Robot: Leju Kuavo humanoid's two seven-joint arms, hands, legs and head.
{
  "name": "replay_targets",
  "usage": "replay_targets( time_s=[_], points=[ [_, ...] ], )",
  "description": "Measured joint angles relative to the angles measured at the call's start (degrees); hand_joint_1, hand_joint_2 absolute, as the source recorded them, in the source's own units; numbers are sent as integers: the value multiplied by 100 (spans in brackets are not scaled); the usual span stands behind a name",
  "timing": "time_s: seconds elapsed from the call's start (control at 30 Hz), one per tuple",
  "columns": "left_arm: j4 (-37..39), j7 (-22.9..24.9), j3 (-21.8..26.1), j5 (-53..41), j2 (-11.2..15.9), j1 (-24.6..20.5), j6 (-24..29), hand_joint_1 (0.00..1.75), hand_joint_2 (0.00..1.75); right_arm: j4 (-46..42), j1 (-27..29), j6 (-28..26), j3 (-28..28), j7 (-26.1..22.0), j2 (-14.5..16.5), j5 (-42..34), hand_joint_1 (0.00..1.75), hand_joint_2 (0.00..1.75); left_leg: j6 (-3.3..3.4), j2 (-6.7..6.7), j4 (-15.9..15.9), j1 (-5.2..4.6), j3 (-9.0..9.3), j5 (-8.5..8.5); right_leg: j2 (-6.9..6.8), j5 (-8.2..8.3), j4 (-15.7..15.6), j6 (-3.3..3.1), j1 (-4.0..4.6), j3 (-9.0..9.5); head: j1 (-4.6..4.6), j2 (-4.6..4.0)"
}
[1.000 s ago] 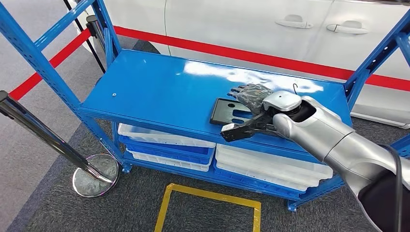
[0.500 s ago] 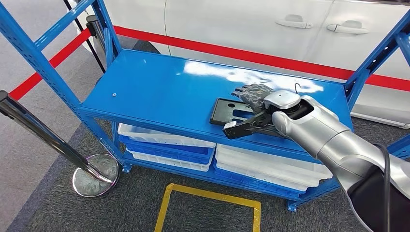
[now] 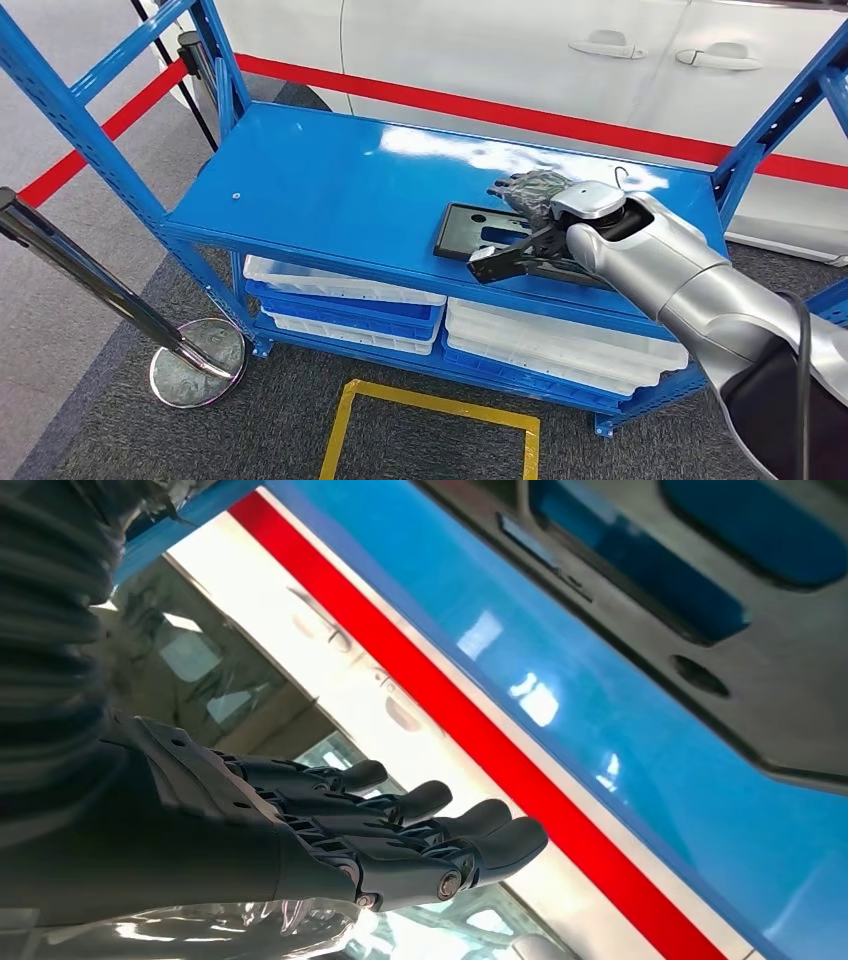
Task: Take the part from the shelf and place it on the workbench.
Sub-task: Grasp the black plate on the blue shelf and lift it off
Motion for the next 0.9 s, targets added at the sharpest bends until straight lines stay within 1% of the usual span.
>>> replay_targets(
  time_s=[0.3,0.9],
  points=[
    [-2,83,-163,138,14,38,71,0,0,45,-31,52,14,3,-42,-8,0,175,0,0,0,0,0,0,0,0,0,0,0,0,0,0],
    [-164,266,-871,825,45,219,234,0,0,174,-127,190,151,35,-55,28,0,175,0,0,-1,0,0,0,0,0,0,0,0,0,0,0]
  ],
)
